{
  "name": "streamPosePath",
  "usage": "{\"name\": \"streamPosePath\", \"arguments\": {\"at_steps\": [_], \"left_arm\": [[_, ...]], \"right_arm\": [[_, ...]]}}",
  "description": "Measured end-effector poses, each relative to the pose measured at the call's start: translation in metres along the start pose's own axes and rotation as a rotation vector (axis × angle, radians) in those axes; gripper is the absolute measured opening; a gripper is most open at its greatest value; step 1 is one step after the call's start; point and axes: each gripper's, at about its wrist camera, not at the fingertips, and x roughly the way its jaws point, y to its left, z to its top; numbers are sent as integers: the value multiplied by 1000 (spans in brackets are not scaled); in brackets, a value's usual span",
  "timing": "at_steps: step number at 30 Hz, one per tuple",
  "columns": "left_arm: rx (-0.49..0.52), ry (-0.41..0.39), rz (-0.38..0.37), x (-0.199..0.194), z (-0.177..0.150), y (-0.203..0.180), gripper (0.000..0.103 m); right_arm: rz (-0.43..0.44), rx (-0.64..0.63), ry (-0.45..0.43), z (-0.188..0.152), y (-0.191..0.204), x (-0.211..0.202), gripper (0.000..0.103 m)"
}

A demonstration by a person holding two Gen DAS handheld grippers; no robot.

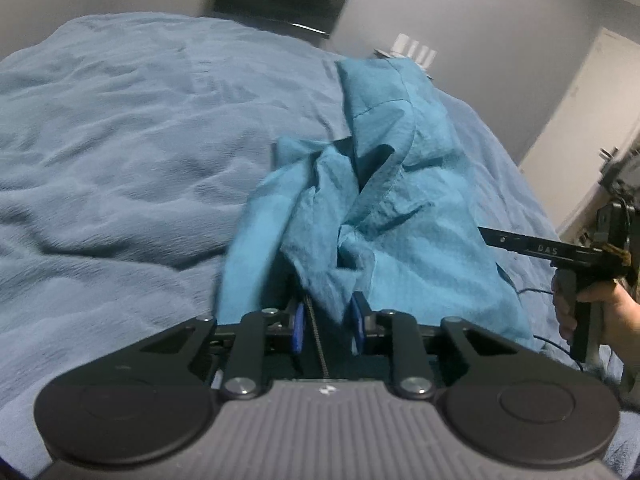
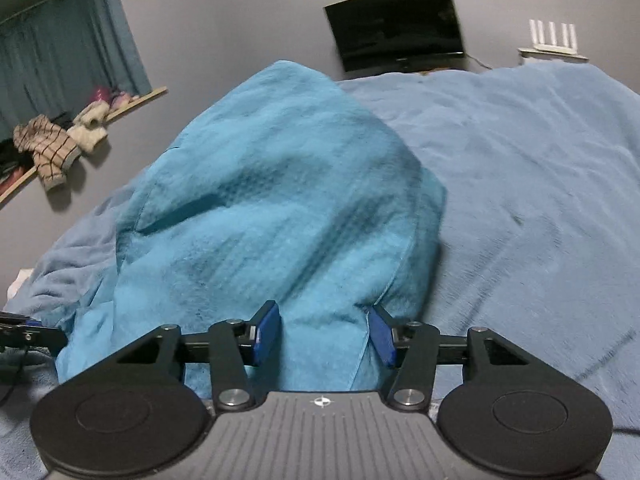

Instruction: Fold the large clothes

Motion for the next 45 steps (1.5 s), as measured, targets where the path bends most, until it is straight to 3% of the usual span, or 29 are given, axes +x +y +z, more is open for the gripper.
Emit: {"name": "streamPosePath", "arguments": {"at_steps": [4,9,12,14,16,19,22,25,28,34,39,42,45], "left_arm": [[-45,-14,78,-15,0,16,21],[-77,-168,75,-42,13,11,25],[8,-249,94,-39,25,-11,47],[57,-289,132,-29,34,-20,56],[46,-263,86,-5,45,-21,56],[-5,-162,10,38,51,-14,56],[62,-12,94,67,44,-20,55],[159,46,105,69,27,-28,55],[182,58,109,64,16,-29,55],[122,70,111,60,13,-15,56],[116,75,111,62,12,-12,56],[119,74,105,64,12,-9,56],[106,84,101,63,10,-6,56]], "right_arm": [[-11,-93,9,3,16,12,56],[-36,-238,34,0,32,17,57],[-57,-226,45,6,28,1,58],[-92,-224,-22,13,28,-16,57],[-99,-220,-111,25,27,-30,57],[-116,-204,-155,54,27,-24,58],[-150,-161,-168,88,21,0,58],[-133,-91,-119,114,12,35,59],[-120,-148,-59,121,23,76,59],[-122,-331,84,112,63,156,62],[-98,-314,128,122,66,172,62],[-180,-292,158,130,56,180,59],[-99,-185,86,139,41,159,63]]}}
